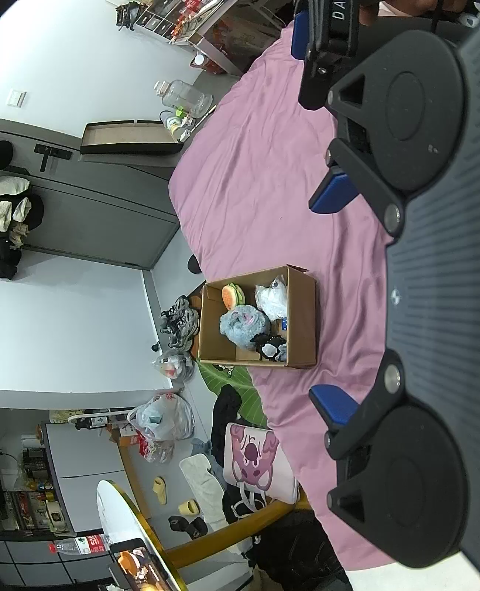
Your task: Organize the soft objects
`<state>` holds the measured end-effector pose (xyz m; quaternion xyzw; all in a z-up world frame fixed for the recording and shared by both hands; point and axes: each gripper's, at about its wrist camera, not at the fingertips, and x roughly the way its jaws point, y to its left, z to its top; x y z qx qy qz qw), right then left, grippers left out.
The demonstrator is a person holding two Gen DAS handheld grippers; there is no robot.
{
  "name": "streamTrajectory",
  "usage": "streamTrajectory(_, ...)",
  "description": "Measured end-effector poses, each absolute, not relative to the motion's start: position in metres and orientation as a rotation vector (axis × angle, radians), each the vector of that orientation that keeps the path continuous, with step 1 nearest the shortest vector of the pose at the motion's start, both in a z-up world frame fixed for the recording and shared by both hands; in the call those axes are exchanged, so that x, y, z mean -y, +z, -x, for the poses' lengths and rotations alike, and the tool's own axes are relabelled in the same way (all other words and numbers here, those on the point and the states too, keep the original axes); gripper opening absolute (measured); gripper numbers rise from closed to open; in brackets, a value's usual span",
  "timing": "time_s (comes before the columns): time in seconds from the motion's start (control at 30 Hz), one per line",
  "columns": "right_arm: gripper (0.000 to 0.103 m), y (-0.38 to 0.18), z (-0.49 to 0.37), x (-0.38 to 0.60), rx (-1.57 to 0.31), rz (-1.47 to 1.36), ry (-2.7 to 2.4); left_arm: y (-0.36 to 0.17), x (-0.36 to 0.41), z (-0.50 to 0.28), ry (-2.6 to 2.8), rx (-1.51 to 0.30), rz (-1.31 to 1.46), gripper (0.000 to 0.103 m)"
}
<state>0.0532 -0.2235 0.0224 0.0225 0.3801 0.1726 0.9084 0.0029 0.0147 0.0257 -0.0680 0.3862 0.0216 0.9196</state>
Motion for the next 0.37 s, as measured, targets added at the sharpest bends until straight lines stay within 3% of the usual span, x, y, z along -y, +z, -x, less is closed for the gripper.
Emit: streamTrajectory(0.37,0.103,0.0196,-0.0542,0.2241,-0.775,-0.039,0.355,0.0261,-0.0153,-0.004,0.044,-0.792,0.147,0.098)
